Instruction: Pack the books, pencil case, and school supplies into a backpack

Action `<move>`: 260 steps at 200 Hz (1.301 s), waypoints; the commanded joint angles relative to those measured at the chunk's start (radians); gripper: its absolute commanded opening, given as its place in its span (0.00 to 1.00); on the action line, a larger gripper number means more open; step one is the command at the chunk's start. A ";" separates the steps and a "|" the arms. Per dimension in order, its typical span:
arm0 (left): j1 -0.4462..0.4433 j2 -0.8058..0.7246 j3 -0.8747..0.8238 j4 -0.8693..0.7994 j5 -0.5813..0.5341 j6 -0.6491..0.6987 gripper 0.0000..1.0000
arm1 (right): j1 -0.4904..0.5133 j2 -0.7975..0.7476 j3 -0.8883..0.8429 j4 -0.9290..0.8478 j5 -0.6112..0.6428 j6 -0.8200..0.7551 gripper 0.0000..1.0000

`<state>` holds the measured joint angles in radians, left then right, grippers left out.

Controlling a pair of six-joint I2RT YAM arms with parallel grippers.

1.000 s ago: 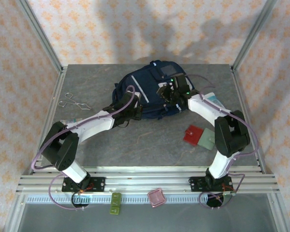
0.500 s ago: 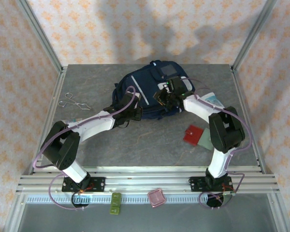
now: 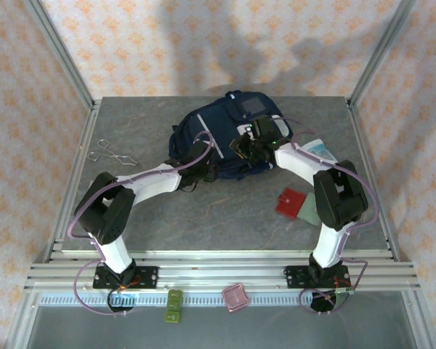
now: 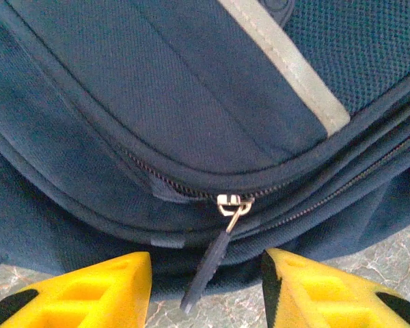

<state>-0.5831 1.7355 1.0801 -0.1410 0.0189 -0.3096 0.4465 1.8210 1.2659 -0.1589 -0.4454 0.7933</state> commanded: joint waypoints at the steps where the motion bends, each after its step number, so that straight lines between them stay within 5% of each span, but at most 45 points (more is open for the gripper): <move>1: -0.004 0.024 0.053 0.012 -0.029 0.034 0.42 | 0.008 -0.005 0.004 0.017 0.010 0.007 0.32; 33: -0.004 0.072 0.096 -0.016 -0.034 0.042 0.21 | 0.009 0.000 0.009 0.018 0.005 0.009 0.32; 71: -0.004 0.102 0.113 -0.037 -0.036 0.040 0.28 | 0.009 0.000 0.013 0.014 0.008 0.007 0.32; 102: -0.004 0.121 0.119 -0.051 -0.064 0.046 0.20 | 0.009 0.002 0.018 0.009 0.008 0.006 0.32; 174: -0.004 0.103 0.092 -0.100 -0.151 0.047 0.29 | 0.009 -0.001 0.020 0.002 0.013 0.000 0.32; 215: -0.004 0.084 0.077 -0.089 -0.168 0.063 0.17 | 0.009 0.004 0.020 0.017 0.005 0.007 0.32; 260: -0.003 0.074 0.064 -0.076 -0.182 0.059 0.21 | 0.009 -0.012 0.002 0.022 0.013 0.004 0.32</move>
<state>-0.5903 1.8393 1.1641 -0.1825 -0.0963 -0.2600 0.4492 1.8210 1.2659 -0.1555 -0.4454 0.7933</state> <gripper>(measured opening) 0.170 0.318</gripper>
